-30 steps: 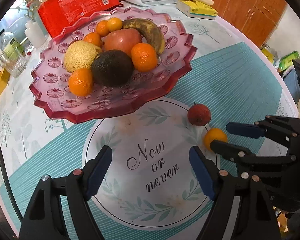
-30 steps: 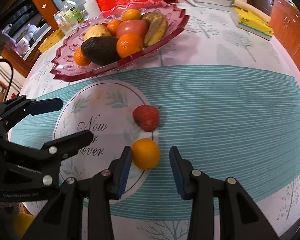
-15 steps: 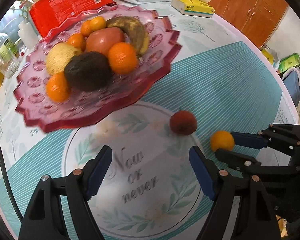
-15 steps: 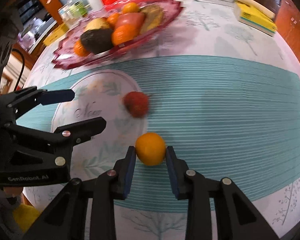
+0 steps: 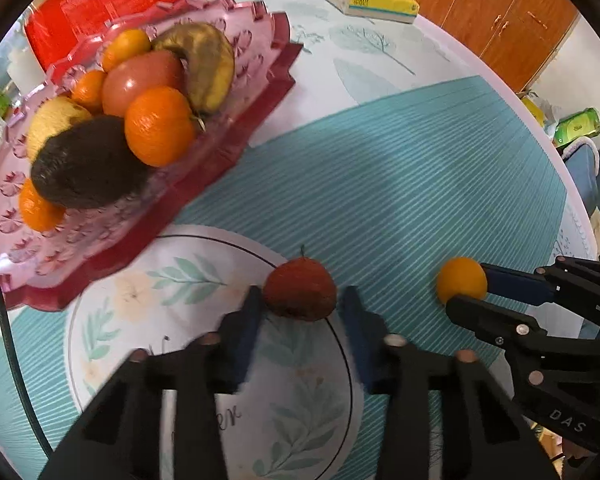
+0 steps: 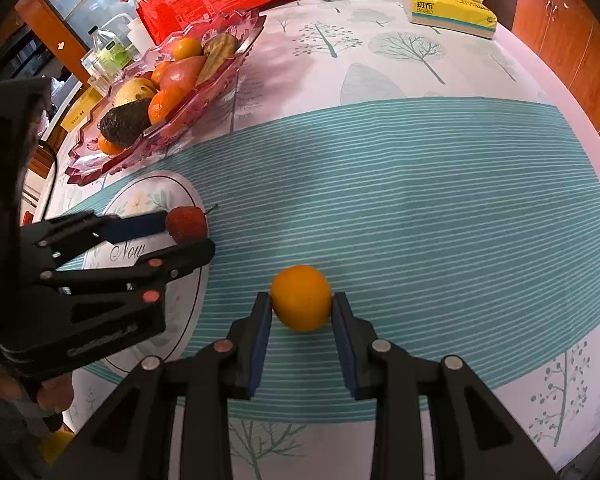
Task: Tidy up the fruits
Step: 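Grasp the red lychee with the left tool while the right tool grasps the orange, then carry the lychee with the left tool while the right tool carries its orange over the bowl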
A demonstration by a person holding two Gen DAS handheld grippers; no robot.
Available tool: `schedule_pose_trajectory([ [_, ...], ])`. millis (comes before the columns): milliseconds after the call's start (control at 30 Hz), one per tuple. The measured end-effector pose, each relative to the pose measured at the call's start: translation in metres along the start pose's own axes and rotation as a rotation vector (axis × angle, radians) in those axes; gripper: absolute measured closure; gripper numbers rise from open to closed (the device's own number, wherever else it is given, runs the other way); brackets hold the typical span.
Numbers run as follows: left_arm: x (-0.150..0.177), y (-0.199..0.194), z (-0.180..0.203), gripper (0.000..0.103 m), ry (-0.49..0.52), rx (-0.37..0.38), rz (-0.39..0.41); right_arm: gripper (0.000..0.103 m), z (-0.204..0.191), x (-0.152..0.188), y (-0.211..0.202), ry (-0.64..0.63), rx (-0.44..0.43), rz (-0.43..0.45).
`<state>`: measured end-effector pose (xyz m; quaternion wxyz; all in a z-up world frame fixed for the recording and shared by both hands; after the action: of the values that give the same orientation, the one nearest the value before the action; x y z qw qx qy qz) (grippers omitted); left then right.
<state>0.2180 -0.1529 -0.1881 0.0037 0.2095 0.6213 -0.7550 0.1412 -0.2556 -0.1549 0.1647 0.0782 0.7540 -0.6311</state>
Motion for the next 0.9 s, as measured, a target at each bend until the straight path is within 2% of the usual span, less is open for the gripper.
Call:
schedule_pose_trajectory([
  [200,0.003,-0.004,-0.002,0.071,-0.015,0.02,-0.007,0.072,-0.001,-0.003,-0.002,-0.014,-0.009,0.006],
  [467,0.001,-0.051,-0.025,0.071,-0.009,0.019,0.042,0.072,-0.016,-0.017,-0.018,-0.055,-0.028,0.042],
  [633,-0.016,-0.1,-0.048,0.071,-0.026,-0.002,0.115,0.072,-0.039,-0.035,-0.045,-0.11,-0.048,0.105],
  [900,-0.06,-0.183,-0.097,0.071,-0.101,-0.052,0.265,0.072,-0.078,-0.088,-0.11,-0.203,-0.056,0.27],
])
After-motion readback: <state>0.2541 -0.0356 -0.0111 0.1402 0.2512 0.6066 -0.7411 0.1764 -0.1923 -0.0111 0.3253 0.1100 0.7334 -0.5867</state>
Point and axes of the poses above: each gripper's, at about its wrist camera, not at the fingertips, and y roughly the way its jaws point, z to its right, x to its underside, the point moved 3 cm from there along y, roughly the way its jaws point, and after that the axes turned 8 degrees about -y, right-handed, at the moved point
